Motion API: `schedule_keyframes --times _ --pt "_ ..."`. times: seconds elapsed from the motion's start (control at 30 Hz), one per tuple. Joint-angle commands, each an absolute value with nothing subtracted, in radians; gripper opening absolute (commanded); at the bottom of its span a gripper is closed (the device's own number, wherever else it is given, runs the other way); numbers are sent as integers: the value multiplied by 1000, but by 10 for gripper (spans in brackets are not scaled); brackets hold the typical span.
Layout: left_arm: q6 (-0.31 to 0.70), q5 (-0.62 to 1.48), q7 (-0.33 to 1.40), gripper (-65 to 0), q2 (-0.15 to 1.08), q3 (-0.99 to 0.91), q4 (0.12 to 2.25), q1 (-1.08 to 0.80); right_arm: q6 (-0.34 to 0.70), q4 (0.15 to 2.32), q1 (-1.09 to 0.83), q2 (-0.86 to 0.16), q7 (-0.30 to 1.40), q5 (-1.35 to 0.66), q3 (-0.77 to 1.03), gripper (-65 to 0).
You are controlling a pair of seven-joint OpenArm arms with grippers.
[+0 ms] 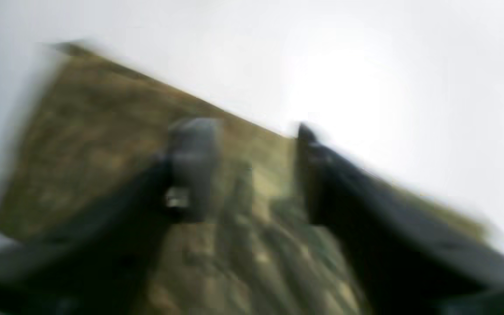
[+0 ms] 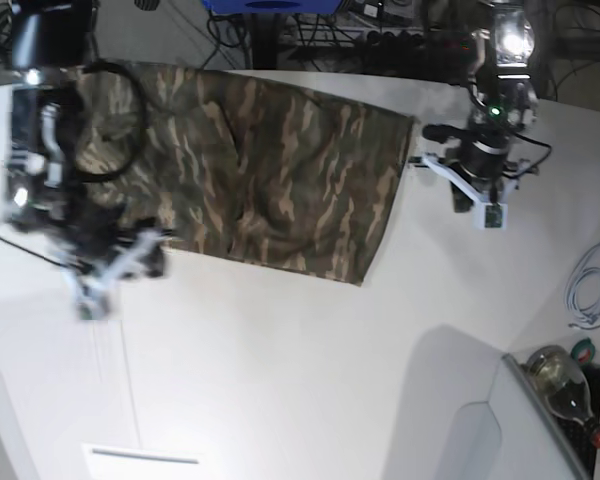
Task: Layout the t-shirt on the table in an organized manner, then fold the t-shirt properly
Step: 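Grasp the shirt's outer end with the right gripper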
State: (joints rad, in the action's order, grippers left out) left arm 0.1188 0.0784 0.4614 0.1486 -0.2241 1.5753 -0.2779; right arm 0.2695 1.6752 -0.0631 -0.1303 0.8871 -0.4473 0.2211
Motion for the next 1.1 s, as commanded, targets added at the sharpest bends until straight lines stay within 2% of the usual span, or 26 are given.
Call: schedule_keyframes --times 0.0,0.07,0.1,0.2,0.33,0.43,0.73,0.83,1.07 --pt "122 85 441 -650 171 -232 1570 -260 286 1712 -81 -124 900 -472 280 -195" --pt "122 85 441 -650 203 -240 1532 -231 361 1727 -124 -122 940 -490 438 -59" --pt "122 85 441 -650 214 -239 1512 -217 418 1716 -136 -122 952 -512 518 -21" --pt "124 85 441 -650 236 -232 1458 -174 591 1629 -159 -127 987 -561 705 -20" --pt "124 85 433 -650 236 -231 1414 -128 690 1438 -166 -183 989 -562 760 -33" --pt "125 85 340 -650 232 -208 1376 -122 698 1326 -166 -209 987 -570 766 -33" --pt "125 84 139 -650 239 -65 1198 -120 698 1170 -163 -211 986 -562 796 -26" --pt "125 84 124 -650 234 -33 1185 -117 698 1144 -162 -211 997 -565 792 -24" --pt "124 77 124 -650 229 42 1185 -114 698 1147 -166 -176 1056 -570 662 -29"
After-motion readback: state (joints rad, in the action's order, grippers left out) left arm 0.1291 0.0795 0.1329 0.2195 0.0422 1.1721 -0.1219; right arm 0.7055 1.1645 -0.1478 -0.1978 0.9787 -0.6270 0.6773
